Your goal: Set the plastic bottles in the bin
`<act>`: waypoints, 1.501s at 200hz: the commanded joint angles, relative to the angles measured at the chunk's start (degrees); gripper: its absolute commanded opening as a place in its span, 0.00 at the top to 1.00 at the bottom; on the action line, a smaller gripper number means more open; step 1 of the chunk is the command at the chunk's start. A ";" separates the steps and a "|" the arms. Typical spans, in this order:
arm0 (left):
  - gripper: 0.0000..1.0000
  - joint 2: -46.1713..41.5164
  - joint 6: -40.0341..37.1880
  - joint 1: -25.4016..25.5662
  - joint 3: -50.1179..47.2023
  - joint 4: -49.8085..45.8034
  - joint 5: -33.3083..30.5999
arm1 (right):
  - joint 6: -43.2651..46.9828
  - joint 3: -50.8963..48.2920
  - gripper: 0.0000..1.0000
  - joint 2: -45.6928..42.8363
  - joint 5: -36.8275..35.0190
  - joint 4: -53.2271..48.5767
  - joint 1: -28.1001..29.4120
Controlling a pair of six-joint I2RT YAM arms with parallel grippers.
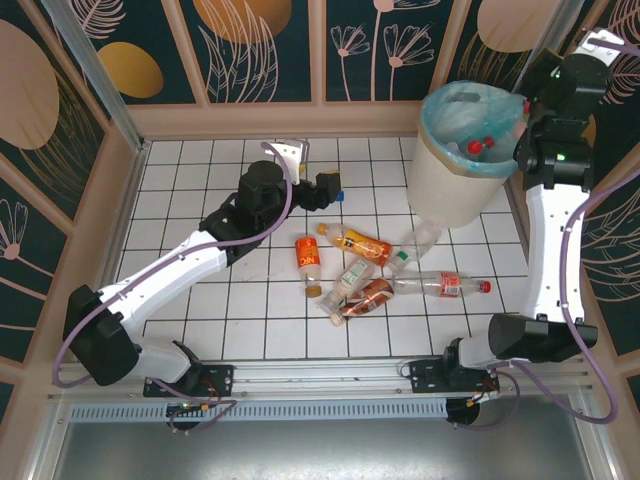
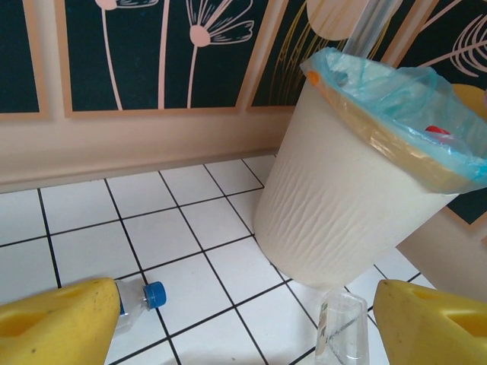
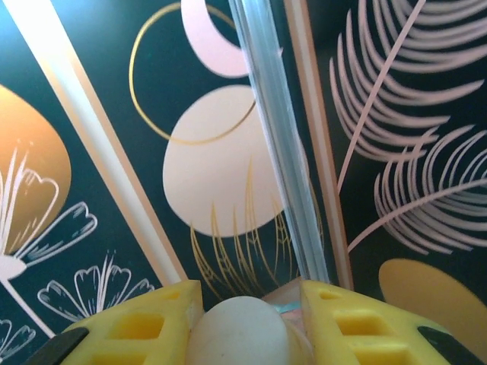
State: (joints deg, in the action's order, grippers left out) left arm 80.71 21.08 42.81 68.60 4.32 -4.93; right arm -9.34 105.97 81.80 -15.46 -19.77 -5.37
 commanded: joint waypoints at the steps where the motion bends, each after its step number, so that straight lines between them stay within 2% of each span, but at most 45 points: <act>1: 0.13 1.40 -0.74 -0.07 1.71 2.36 0.80 | -0.52 -4.74 1.00 -0.56 1.79 1.47 -0.16; 47: 0.13 4.08 -0.28 -0.07 2.45 2.56 0.93 | 1.27 -13.94 1.00 -0.42 3.34 1.75 -0.17; 99: 0.13 7.15 0.29 -0.03 4.50 2.10 1.94 | 1.78 -17.27 1.00 1.91 6.61 0.78 0.20; 134: 0.12 8.46 0.21 -0.01 5.31 1.74 1.66 | 2.96 -15.80 1.00 3.16 6.59 0.39 1.34; 230: 0.12 7.27 -1.55 -0.02 4.81 -0.01 -3.41 | 7.31 -3.72 1.00 7.67 5.97 -3.87 2.73; 271: 0.11 7.73 -1.12 -0.07 4.46 0.15 -3.60 | 7.91 -6.28 1.00 7.90 6.56 -3.74 1.41; 300: 0.11 7.82 -0.85 -0.07 3.76 0.31 -3.62 | 6.66 -10.73 0.94 7.78 8.94 -1.83 -0.14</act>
State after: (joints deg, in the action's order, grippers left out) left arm 89.14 20.67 42.81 73.17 4.27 -7.86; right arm -2.66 98.45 89.30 -8.29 -22.96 -4.05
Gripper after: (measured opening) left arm 0.887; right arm 0.327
